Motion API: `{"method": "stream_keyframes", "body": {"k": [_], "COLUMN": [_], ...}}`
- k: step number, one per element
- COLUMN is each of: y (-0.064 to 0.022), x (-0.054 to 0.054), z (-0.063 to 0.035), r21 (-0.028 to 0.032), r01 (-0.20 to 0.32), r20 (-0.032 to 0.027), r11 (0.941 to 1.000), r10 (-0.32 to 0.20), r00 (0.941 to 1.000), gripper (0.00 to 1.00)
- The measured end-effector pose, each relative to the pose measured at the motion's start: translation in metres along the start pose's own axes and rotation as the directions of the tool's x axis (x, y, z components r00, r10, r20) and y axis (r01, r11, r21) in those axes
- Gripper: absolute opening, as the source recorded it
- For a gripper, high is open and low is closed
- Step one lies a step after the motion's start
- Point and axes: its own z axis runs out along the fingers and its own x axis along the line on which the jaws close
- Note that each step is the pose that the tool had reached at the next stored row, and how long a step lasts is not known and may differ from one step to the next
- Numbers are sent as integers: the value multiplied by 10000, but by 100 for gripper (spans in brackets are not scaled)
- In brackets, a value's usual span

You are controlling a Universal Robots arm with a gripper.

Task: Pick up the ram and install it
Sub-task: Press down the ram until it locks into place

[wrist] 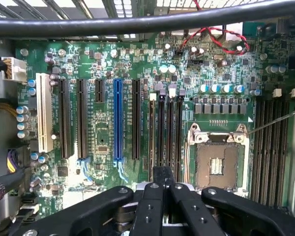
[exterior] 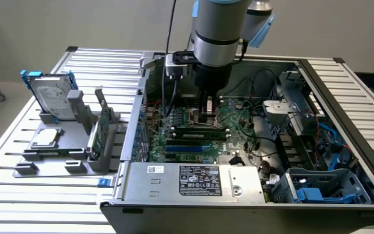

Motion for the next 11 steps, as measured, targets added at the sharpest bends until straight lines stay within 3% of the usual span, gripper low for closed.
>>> {"method": "stream_keyframes", "body": {"k": [11], "y": [0], "x": [0], "z": [-1], "r21": [-1], "r01": [0], "r20": [-2], "r11": [10000], "r10": [0], "r00": [10000], "gripper": [11]}}
